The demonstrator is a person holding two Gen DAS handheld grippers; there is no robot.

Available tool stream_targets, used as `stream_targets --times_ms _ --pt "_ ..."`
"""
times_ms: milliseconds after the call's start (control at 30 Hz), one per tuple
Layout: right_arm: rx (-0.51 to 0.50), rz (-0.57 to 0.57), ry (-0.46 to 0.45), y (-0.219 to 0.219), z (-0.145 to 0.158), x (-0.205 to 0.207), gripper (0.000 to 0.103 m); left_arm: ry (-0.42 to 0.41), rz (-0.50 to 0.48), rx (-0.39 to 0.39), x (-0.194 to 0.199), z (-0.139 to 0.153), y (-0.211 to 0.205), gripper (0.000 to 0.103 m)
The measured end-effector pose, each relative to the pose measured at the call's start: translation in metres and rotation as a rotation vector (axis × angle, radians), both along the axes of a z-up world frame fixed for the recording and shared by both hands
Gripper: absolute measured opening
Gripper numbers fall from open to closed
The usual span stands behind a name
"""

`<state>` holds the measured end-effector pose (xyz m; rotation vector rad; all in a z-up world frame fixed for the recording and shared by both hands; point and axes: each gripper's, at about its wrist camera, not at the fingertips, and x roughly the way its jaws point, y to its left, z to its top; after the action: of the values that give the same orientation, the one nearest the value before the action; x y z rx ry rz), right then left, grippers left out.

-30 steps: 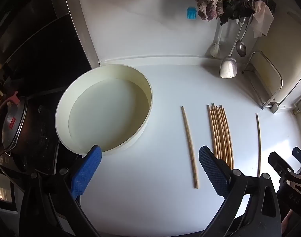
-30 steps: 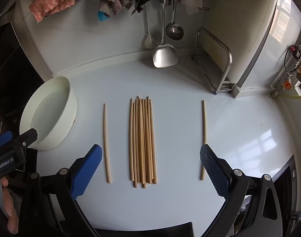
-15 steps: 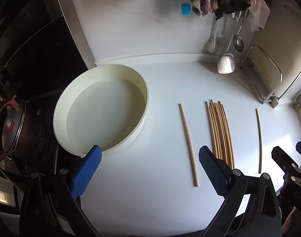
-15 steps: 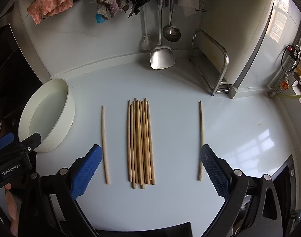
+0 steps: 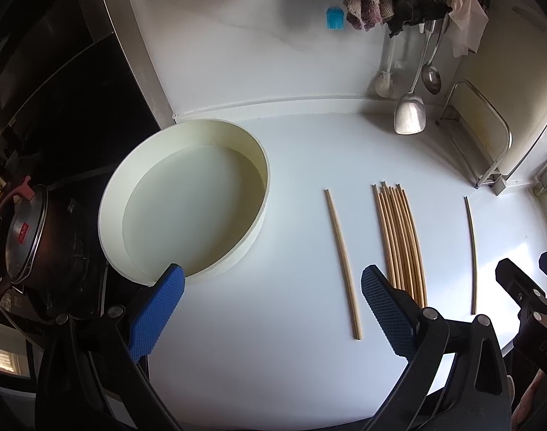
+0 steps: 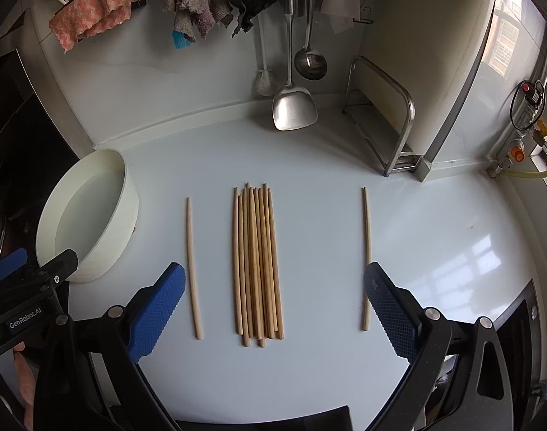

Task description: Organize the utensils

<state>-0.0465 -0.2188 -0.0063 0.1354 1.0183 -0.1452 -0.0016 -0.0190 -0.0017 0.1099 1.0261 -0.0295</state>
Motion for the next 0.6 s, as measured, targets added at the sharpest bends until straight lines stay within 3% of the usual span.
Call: stream_targets --times_ms 600 --pt "0.001 0.006 -0.006 0.002 -0.0005 -0.0009 0.095 0.002 0.002 0.002 -0.002 -0.0016 -0.0006 0.097"
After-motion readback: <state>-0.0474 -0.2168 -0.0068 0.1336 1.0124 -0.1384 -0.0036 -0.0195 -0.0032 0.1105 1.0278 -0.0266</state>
